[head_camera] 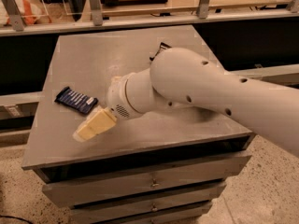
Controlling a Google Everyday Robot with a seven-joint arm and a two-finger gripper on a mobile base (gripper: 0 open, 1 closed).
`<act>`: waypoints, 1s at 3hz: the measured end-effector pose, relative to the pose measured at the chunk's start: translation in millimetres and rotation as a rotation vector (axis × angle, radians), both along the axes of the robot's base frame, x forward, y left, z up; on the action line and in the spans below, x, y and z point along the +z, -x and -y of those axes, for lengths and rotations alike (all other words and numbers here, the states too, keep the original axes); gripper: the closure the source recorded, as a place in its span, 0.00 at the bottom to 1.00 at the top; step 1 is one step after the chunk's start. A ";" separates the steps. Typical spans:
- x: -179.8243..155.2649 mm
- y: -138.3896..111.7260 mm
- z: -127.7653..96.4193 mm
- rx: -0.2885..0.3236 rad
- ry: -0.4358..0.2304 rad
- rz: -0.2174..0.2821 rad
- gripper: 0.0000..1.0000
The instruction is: Pick rxbar blueberry
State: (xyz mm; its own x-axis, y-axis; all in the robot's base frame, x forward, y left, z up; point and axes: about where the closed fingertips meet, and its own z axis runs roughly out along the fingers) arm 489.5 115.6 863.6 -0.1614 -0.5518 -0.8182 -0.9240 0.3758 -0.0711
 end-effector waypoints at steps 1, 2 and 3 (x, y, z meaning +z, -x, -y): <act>-3.8 -11.8 -24.8 0.027 -0.041 0.017 0.00; -16.7 -26.0 -33.3 0.011 -0.039 0.034 0.00; -21.6 -46.9 -40.3 -0.028 -0.066 0.046 0.00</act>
Offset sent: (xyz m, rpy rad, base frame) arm 0.0487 0.0405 -0.0384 0.0365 -0.0487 -0.0183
